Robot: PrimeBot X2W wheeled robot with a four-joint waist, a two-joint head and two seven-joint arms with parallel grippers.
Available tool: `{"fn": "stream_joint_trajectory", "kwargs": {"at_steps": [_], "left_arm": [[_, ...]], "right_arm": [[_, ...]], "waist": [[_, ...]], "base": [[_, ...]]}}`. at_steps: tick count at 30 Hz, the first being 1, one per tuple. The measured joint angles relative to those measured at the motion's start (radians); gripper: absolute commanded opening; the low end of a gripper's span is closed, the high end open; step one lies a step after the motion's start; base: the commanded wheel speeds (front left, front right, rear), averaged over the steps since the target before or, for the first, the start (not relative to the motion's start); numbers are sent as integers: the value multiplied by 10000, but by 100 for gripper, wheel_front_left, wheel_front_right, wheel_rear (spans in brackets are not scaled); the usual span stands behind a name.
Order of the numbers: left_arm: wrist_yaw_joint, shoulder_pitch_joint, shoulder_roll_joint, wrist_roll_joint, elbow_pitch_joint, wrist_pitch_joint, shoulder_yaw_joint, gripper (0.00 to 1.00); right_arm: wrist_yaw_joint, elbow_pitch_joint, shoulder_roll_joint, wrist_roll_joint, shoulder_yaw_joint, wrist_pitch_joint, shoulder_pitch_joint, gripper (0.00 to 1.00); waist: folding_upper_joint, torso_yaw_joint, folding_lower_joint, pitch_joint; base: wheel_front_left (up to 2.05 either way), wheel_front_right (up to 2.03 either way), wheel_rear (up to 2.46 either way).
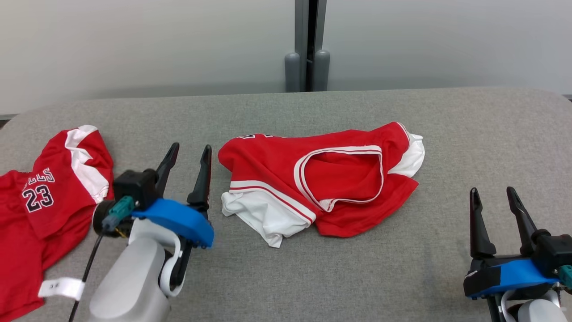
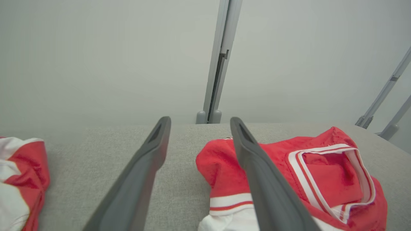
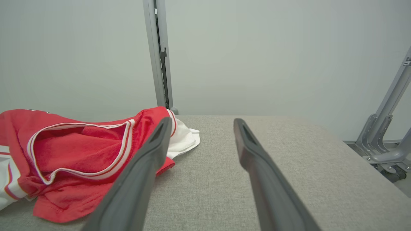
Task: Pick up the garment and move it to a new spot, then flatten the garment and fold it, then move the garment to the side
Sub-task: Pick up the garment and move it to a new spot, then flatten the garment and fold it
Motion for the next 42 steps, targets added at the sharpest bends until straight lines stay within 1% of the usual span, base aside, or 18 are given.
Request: {"fn": "stream_joint_trajectory", "kwargs": {"at_steps": [4, 9, 13, 17, 24, 42], "left_arm": [[282, 1326, -82, 408, -970, 2, 754, 100], [518, 2787, -384, 890, -1931, 0, 1588, 100], [520, 3878, -665, 1233, -2347, 2, 2046, 100], [489, 4499, -871, 1482, -2554, 0, 2410, 100], [311, 5064, -1189, 1745, -2683, 2, 2800, 100], [-21, 5137, -1452, 2249, -2546, 2, 3122, 100]], "right_arm": [[0, -33, -2, -104, -19, -2, 57, 100], [0, -10, -2, 38, 236, 0, 420, 100], [0, 109, 0, 295, 614, 0, 795, 100], [0, 180, 2, 571, 882, 0, 1111, 100], [0, 313, 2, 663, 1135, 0, 1370, 100], [0, 405, 0, 644, 1126, 0, 1366, 100]], "waist": [[0, 145, 0, -203], [0, 305, 0, -465], [0, 352, -1, -668], [0, 355, -1, -808], [0, 376, -1, -943], [0, 424, -1, -1024]], "base": [[0, 0, 0], [0, 0, 0], [0, 0, 0], [0, 0, 0], [0, 0, 0], [0, 0, 0]]}}
